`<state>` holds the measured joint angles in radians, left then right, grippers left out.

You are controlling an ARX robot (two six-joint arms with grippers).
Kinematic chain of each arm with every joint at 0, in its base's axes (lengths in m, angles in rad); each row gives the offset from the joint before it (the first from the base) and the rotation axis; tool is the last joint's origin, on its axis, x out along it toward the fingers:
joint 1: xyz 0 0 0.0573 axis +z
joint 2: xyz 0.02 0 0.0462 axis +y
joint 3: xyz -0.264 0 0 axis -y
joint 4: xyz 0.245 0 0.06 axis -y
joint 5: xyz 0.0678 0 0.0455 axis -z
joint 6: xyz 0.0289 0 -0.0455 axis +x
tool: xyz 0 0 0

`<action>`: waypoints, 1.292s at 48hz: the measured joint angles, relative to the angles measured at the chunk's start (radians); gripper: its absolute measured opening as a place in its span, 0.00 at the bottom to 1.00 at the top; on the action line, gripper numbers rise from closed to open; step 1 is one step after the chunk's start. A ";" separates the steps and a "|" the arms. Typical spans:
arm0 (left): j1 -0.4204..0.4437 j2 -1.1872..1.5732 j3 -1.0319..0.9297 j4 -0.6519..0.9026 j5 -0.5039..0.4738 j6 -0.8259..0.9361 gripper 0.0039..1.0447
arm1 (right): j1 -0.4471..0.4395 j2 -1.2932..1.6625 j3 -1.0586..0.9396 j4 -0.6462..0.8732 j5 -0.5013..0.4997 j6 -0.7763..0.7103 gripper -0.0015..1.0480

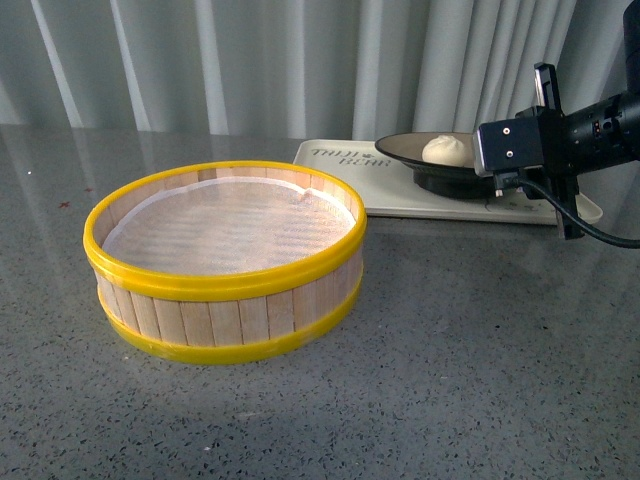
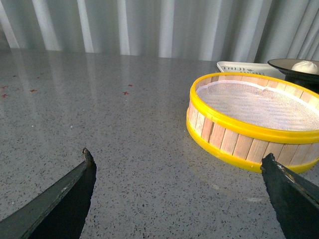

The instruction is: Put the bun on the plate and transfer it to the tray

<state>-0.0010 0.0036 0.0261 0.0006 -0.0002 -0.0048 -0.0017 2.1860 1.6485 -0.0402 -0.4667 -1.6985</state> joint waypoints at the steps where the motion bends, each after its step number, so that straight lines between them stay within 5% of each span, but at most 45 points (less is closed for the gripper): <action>1: 0.000 0.000 0.000 0.000 0.000 0.000 0.94 | 0.003 0.000 -0.006 -0.005 0.000 0.005 0.22; 14: 0.000 0.000 0.000 0.000 0.000 0.000 0.94 | 0.018 -0.083 -0.102 -0.008 -0.023 0.041 0.68; 22: 0.000 0.000 0.000 0.000 0.000 0.000 0.94 | 0.059 -0.265 -0.234 0.021 -0.073 0.202 0.94; 38: 0.000 0.000 0.000 0.000 0.000 0.000 0.94 | 0.174 -0.660 -0.412 0.179 -0.044 0.982 0.92; 39: 0.000 0.000 0.000 0.000 0.000 0.000 0.94 | 0.177 -0.668 -0.417 0.193 -0.013 1.015 0.91; 44: 0.000 0.000 0.000 0.000 0.000 0.000 0.94 | 0.191 -0.717 -0.645 0.509 0.516 1.420 0.70; 46: 0.000 0.000 0.000 0.000 -0.003 0.000 0.94 | 0.179 -0.742 -0.744 0.573 0.610 1.525 0.61; 59: 0.000 0.000 0.000 0.000 0.000 0.000 0.94 | 0.113 -0.991 -1.174 0.763 0.566 1.680 0.04; 62: 0.000 0.000 0.000 0.000 0.000 0.000 0.94 | 0.101 -1.023 -1.231 0.776 0.561 1.682 0.02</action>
<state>-0.0010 0.0036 0.0261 0.0006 -0.0002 -0.0048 0.0998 1.1625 0.4179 0.7357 0.0940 -0.0162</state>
